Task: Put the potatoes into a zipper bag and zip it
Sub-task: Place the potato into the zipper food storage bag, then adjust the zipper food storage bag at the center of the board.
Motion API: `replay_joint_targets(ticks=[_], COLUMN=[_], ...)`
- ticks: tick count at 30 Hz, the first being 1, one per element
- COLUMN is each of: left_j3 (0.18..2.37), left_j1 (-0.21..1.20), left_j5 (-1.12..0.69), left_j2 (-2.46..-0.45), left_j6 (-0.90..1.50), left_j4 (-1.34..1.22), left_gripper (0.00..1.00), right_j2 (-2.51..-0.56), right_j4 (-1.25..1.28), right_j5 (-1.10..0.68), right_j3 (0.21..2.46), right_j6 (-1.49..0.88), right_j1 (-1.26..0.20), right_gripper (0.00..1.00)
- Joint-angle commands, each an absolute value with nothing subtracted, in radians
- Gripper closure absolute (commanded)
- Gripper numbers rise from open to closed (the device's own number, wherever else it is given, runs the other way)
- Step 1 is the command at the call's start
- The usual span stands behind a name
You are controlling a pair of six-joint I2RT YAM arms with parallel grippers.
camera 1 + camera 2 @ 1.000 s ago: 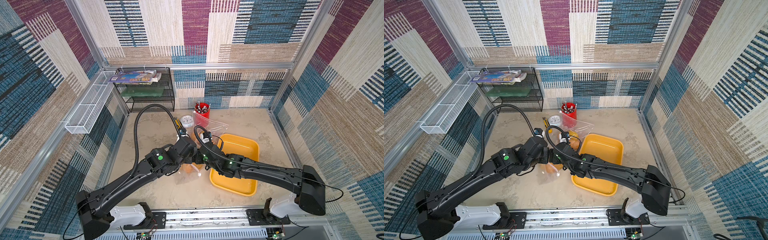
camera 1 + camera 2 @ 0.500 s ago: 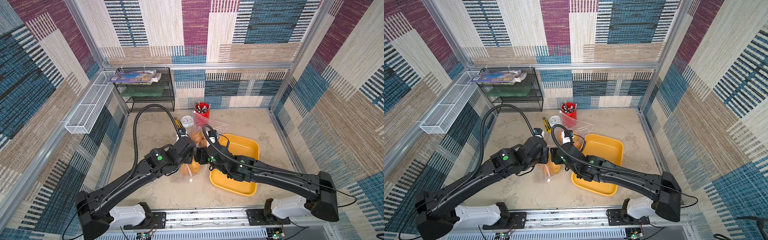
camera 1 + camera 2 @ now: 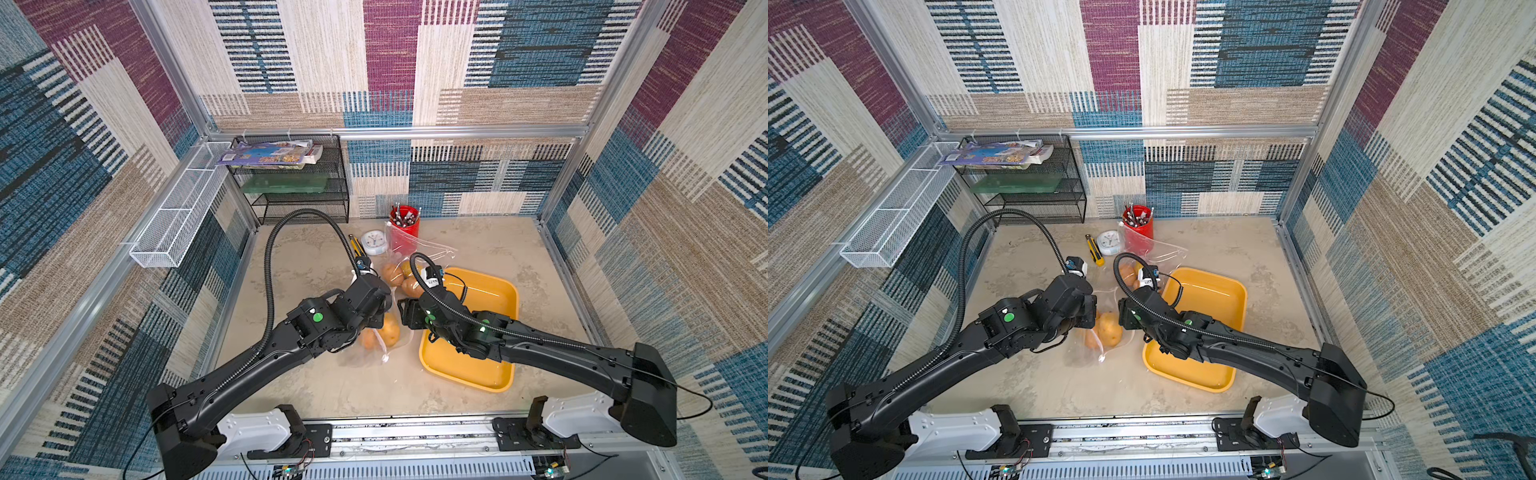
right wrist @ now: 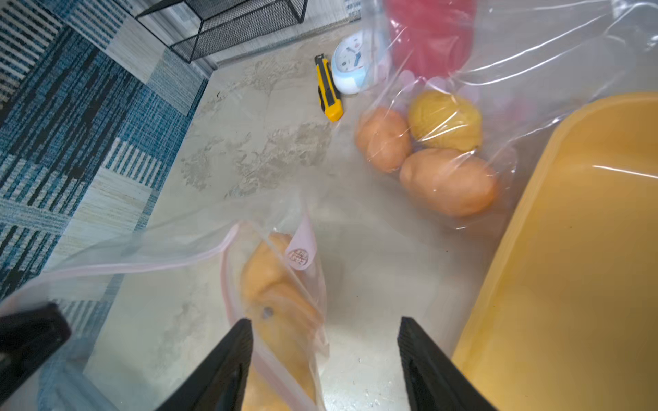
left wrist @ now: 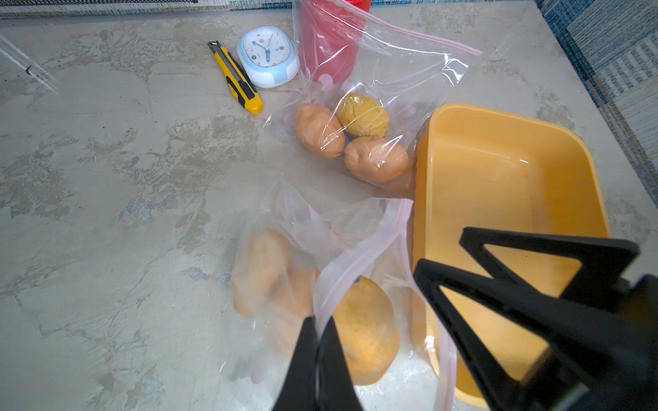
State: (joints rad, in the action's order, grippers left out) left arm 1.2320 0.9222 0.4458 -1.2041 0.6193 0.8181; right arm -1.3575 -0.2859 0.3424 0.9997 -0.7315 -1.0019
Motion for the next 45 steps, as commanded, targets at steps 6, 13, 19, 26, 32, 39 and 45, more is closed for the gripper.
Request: replay_joint_targets(ticks=[6,13,19,26,32,39,45], left_j3=[1.229,1.230,1.230,1.230,1.231,1.230,1.227], left_j1=[0.920,0.920,0.919,0.919,0.919,0.919,0.920], left_j5=[0.465,0.465,0.465,0.465,0.463,0.463,0.464], left_j2=[-1.199,-1.204,-1.204,-1.203,-1.203,-1.199,-1.184], left_j6=[0.604,0.602,0.603,0.602,0.603,0.604,0.604], left_j4=[0.795,0.795,0.793,0.794,0.793,0.794,0.794], left_gripper=[1.00,1.00,1.00,1.00,1.00,1.00,1.00], right_j2=[-1.387,-1.371,-1.359,-1.283,-1.263,-1.345,-1.360], right_j4=[-0.239,-0.242,-0.251,-0.259,-0.251,-0.235,-0.219], right_j5=[0.308,0.313,0.319,0.330,0.334,0.290,0.285], right_j3=[1.026,1.032,1.032,0.988,0.940,0.943,0.967], right_j6=[-0.707,-0.701,-0.696,-0.689,-0.683,-0.685,-0.667], right_j1=[-0.992,-0.991,-0.997,-1.020,-1.035,-1.034,-1.033], right_gripper=[0.78,0.97,0.64,0.56,0.46,0.56,0.83])
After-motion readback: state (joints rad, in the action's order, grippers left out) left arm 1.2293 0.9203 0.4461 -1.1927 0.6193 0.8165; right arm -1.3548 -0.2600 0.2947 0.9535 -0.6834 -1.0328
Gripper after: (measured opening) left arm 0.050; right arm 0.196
